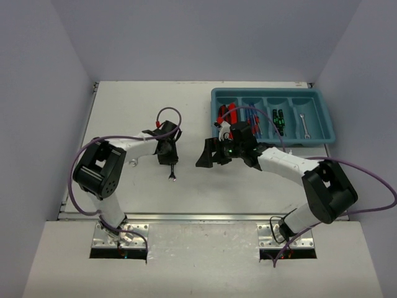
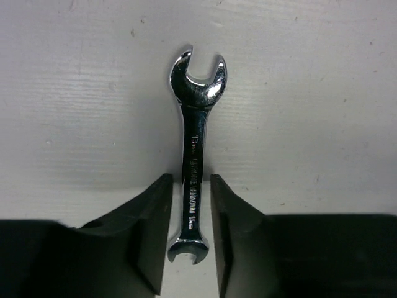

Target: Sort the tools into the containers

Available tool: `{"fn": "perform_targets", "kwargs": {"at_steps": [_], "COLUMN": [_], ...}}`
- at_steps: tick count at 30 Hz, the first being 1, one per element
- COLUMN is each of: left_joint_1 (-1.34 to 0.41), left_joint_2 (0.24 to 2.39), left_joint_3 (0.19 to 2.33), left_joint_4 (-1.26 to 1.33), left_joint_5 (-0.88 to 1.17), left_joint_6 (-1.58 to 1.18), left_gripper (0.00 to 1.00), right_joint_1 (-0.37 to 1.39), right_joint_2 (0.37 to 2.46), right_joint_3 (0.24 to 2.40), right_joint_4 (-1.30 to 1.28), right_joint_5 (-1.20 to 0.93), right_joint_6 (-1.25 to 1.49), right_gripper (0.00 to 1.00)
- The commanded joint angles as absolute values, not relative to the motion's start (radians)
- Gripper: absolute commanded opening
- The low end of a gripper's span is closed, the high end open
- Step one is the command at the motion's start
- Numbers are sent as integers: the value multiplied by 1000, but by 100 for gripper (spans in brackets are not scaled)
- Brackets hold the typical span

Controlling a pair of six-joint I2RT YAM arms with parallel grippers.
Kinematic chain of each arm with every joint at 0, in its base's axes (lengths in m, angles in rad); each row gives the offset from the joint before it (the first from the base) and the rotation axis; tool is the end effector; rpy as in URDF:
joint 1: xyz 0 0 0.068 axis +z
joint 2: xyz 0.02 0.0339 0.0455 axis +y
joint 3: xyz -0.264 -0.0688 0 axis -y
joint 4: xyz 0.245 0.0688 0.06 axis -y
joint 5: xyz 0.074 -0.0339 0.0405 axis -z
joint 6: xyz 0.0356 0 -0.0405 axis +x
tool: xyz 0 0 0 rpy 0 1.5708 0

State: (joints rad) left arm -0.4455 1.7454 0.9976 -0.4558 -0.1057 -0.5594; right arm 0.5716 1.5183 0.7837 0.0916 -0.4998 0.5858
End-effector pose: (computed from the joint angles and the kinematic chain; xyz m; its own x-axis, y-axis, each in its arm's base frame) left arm 0.2954 -0.1369 0.1488 -0.9231 -0.1440 -0.3565 -0.1127 0.9878 -0.1071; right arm 0.2535 0.1834 0.1943 -0.8611 0.0231 -0.5080 -0.3856 0.6215 0.6819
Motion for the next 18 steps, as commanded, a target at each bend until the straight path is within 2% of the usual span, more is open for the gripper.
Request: {"fn": "perform_targets", "kwargs": {"at_steps": [1, 6, 14, 18], "left_joint_1": [-462, -465, -493, -508], "left_joint_2": [1755, 1813, 1882, 1917], "left_joint_3": [1062, 1097, 1096, 1080], "left_joint_4": [-508, -530, -559, -558], "left_joint_5": [-192, -201, -196, -177], "left_joint_6": [-563, -557, -543, -545], "left_gripper": [38, 41, 39, 29], "right_joint_1": [569, 551, 530, 518], "right_joint_2": [1445, 1410, 1392, 1397], "right_joint_3": [782, 764, 758, 758], "right_joint_4": [52, 48, 43, 43], "right_joint_5": [-411, -410, -423, -438], "right_joint_6": [523, 505, 489, 486], "right_gripper": [98, 99, 99, 99]}}
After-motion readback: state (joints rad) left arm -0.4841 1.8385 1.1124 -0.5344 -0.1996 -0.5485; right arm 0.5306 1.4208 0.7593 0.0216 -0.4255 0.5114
